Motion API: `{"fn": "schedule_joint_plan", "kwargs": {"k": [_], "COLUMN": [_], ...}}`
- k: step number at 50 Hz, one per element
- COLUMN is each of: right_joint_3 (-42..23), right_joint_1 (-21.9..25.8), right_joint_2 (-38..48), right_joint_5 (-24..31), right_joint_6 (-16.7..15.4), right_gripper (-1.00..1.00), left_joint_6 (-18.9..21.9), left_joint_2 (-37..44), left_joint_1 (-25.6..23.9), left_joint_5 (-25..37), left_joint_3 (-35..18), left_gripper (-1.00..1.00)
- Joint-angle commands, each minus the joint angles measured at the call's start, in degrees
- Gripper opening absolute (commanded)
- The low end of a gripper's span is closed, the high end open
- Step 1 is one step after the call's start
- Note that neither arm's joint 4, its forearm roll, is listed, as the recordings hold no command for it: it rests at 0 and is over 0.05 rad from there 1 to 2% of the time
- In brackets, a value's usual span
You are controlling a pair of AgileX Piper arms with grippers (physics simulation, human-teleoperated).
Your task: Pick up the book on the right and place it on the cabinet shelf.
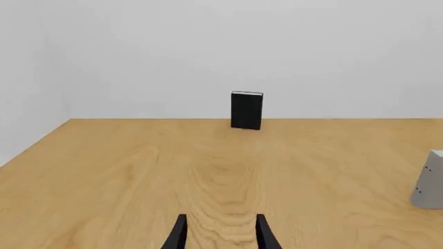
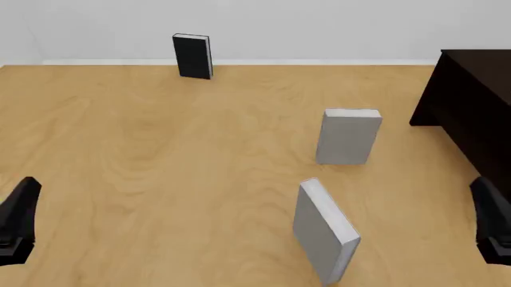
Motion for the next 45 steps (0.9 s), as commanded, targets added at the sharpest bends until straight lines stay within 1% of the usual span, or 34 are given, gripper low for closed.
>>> {"fn": "schedule_joint_plan", "kwargs": {"k": [1, 3, 6, 7, 14, 18, 19, 21, 24, 26, 29, 31, 32, 33, 35, 38, 41, 43, 45], "right_joint_3": [-1.1, -2.0, -3.1, -3.8, -7.7, -9.8, -10.4, -11.4, -13.6, -15.4, -18.0, -19.8, -20.4, -21.6, -23.7, -26.2, -30.0, -32.0, -34.6], "right_joint_1": [0.1, 0.0, -0.1, 0.1, 0.7, 1.3, 1.4, 2.2, 2.7, 3.6, 4.1, 4.9, 4.9, 5.5, 5.6, 7.2, 8.8, 9.0, 9.5], "right_joint_2": [1.2, 1.6, 2.2, 1.9, 2.1, 2.5, 2.8, 3.2, 4.4, 6.4, 8.8, 10.6, 11.4, 12.4, 14.3, 17.2, 20.6, 22.1, 24.3], "right_joint_5": [0.3, 0.8, 1.2, 1.8, 4.9, 6.1, 6.4, 6.8, 7.2, 7.2, 7.3, 7.2, 7.1, 6.9, 6.9, 7.2, 8.0, 8.4, 9.2], "right_joint_6": [-1.0, -0.9, -1.6, -1.9, -3.3, -4.4, -5.1, -5.9, -8.1, -10.8, -12.1, -14.3, -14.7, -16.1, -17.8, -20.4, -23.4, -24.4, -26.4], "right_gripper": [1.0, 1.0, 1.0, 1.0, 1.0, 1.0, 1.0, 1.0, 1.0, 1.0, 1.0, 1.0, 1.0, 1.0, 1.0, 1.0, 1.0, 1.0, 1.0], "left_joint_6": [0.4, 0.9, 1.9, 2.0, 2.1, 1.7, 1.3, 1.9, 2.1, 2.7, 3.2, 2.9, 2.8, 2.7, 2.7, 2.7, 3.3, 3.8, 3.6], "left_joint_2": [0.5, 0.6, 0.3, 0.5, 0.2, 0.2, 0.2, 0.2, 0.2, 0.1, 0.0, 0.0, 0.0, 0.0, 0.0, -0.1, -0.1, -0.1, -0.1], "left_joint_1": [0.1, -0.3, -0.5, 0.1, 0.2, 0.6, 0.6, 0.1, -0.1, -0.3, -0.3, 0.2, 0.2, 0.0, -0.3, -0.5, -0.3, -0.2, 0.2], "left_joint_5": [-0.1, 0.1, 0.4, 0.3, 0.1, 0.1, 0.2, 0.3, 0.2, 0.1, 0.2, -0.1, 0.0, 0.1, 0.1, 0.2, 0.1, -0.1, 0.1], "left_joint_3": [-0.2, -0.1, -0.1, -0.1, -0.1, -0.3, -0.4, -0.6, -0.5, -0.3, -0.2, -0.3, -0.3, -0.3, -0.3, -0.5, -0.7, -0.7, -0.7], "left_gripper": [1.0, 1.0, 1.0, 1.0, 1.0, 1.0, 1.0, 1.0, 1.0, 1.0, 1.0, 1.0, 1.0, 1.0, 1.0, 1.0, 1.0, 1.0, 1.0]}}
